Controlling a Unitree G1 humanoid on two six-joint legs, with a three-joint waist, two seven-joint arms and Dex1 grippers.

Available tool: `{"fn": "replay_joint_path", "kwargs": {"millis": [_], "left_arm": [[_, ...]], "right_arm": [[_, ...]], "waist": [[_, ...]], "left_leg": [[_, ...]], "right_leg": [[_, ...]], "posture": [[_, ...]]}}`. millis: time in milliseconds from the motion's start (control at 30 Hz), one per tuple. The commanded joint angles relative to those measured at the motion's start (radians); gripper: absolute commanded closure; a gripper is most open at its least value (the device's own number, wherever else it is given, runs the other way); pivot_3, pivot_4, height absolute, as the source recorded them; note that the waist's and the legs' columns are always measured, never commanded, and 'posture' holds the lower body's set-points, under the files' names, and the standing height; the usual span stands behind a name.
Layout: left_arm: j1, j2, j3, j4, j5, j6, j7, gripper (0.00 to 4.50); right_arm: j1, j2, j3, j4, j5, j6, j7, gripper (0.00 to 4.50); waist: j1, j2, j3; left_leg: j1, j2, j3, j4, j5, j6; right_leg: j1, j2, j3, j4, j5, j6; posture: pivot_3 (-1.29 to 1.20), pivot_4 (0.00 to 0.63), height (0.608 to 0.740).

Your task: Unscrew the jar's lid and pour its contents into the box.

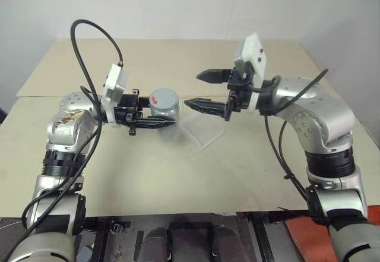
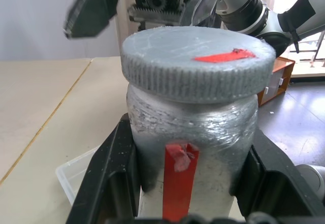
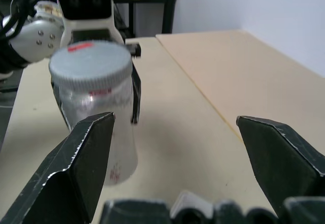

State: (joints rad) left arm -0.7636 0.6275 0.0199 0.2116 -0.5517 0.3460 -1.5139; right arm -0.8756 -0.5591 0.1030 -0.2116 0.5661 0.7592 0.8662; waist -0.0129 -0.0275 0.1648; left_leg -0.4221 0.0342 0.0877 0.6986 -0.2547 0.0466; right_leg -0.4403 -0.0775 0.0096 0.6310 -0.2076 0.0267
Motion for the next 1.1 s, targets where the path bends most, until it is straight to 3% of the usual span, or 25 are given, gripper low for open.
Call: {"fn": "replay_joint_path", "kwargs": {"millis": [33,267,1000,1100], "left_arm": [[-0.006,0.002,0.014,-0.011,-0.003,-0.016,0.006,2.54],[-0.008,-0.017,0.005,0.002,0.01,-0.028,0.021,2.54],[-0.012,-0.032,0.007,-0.014,0.014,-0.024,0.021,2.54],[-0.012,-0.031,0.006,-0.013,0.015,-0.025,0.021,2.54]], "right_arm": [[-0.003,-0.012,-0.033,-0.067,0.037,0.0,0.027,0.04],[-0.035,0.034,-0.028,-0.107,0.085,0.034,-0.002,0.04],[-0.108,0.166,0.072,-0.033,0.013,0.053,-0.049,0.04],[-0.109,0.165,0.074,-0.033,0.015,0.063,-0.041,0.59]], "waist": [[0.0,0.0,0.0],[0.0,0.0,0.0],[0.0,0.0,0.0],[0.0,0.0,0.0]], "left_leg": [[0.0,0.0,0.0,0.0,0.0,0.0],[0.0,0.0,0.0,0.0,0.0,0.0],[0.0,0.0,0.0,0.0,0.0,0.0],[0.0,0.0,0.0,0.0,0.0,0.0]], "right_leg": [[0.0,0.0,0.0,0.0,0.0,0.0],[0.0,0.0,0.0,0.0,0.0,0.0],[0.0,0.0,0.0,0.001,0.0,0.0],[0.0,0.0,0.0,0.001,0.0,0.0]], "posture": [[0.0,0.15,0.74],[0.0,0.15,0.74],[0.0,0.15,0.74],[0.0,0.15,0.74]]}}
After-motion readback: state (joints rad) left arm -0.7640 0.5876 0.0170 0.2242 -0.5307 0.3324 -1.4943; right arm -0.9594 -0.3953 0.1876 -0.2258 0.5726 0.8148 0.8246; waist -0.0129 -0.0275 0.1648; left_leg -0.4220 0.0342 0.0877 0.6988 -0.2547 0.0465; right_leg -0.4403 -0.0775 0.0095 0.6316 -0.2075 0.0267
